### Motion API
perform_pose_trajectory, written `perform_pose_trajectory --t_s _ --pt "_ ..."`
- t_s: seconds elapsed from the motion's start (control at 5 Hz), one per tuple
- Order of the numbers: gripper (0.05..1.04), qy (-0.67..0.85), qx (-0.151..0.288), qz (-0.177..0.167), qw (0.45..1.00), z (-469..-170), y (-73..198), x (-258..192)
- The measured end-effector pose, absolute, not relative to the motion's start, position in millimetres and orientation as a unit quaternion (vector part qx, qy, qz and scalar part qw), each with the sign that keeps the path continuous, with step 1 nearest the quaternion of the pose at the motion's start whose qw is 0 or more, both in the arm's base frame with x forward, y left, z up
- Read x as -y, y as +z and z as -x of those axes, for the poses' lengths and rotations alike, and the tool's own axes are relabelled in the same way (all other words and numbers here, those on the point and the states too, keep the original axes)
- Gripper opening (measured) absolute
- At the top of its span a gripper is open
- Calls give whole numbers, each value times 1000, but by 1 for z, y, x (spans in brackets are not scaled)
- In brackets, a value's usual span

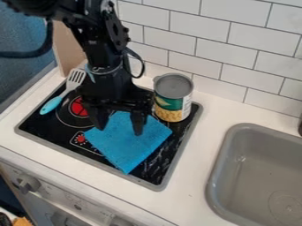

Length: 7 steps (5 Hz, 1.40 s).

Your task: Moved the blue cloth to the left burner

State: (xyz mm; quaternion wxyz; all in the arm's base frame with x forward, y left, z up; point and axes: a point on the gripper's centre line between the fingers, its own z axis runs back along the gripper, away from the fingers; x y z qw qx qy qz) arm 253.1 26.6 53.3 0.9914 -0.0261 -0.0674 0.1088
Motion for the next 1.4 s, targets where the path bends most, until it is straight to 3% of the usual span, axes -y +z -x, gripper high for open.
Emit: perform_pose_trajectory --t_s 0.2,0.6,0.8,1.4 --pt "999 147 61 -2 987 -267 35 -38" --pt "999 147 66 -26 987 -283 12 -41" --pt "999 146 55 -22 987 -282 -2 -38" --pt "1001 162 57 -67 983 -303 -11 -55"
